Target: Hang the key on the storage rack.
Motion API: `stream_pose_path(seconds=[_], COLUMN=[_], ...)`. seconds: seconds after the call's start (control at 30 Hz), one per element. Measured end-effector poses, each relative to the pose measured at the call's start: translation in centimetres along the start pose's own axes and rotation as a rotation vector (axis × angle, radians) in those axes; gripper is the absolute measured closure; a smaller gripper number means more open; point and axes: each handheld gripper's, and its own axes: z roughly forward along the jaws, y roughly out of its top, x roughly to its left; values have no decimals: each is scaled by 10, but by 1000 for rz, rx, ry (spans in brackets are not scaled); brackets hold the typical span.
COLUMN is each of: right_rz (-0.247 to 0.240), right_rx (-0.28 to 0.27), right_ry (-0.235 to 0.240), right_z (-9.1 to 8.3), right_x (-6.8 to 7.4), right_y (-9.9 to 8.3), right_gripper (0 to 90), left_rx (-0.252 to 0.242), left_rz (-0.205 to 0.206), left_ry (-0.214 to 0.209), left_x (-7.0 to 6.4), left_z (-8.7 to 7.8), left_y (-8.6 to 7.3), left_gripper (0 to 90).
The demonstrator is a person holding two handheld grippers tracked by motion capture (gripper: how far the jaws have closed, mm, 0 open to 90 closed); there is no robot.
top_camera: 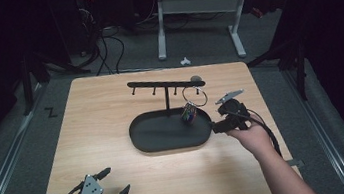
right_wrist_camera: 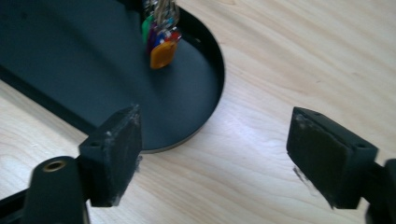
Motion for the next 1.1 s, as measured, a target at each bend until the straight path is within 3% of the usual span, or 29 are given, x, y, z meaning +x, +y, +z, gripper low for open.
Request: stream_pose_path(seconds=[0.37, 0.5, 0.57, 0.6, 0.7, 0.73, 0.87, 1.1], right_rz=[137, 182, 220, 231, 204, 187, 222, 209], right_rx=[-139, -175, -225, -268, -232, -252, -246, -236], right_ry=[129, 145, 154, 175, 167, 111, 118, 109], right_z=[18, 24, 24, 23, 19, 19, 22, 25], right_x=[4, 9, 14, 20, 19, 17, 14, 15], right_y=[-71, -100, -117, -135, -137, -139, -140, -140], right_gripper=[167, 166, 164, 161, 144, 150, 149, 149], left_rx=[1, -3, -3, -2, 3, 7, 9, 5], left_rz=[2, 5, 9, 6, 3, 10, 19, 13], left_ry=[-14, -19, -24, -26, -34, -35, -30, -20], left_x=[-3, -3, -2, -2, -3, -4, -5, -3], left_z=[3, 4, 6, 8, 10, 11, 11, 7], left_y=[1, 2, 2, 3, 2, 2, 3, 2], left_gripper=[150, 150, 151, 150, 150, 151, 150, 151])
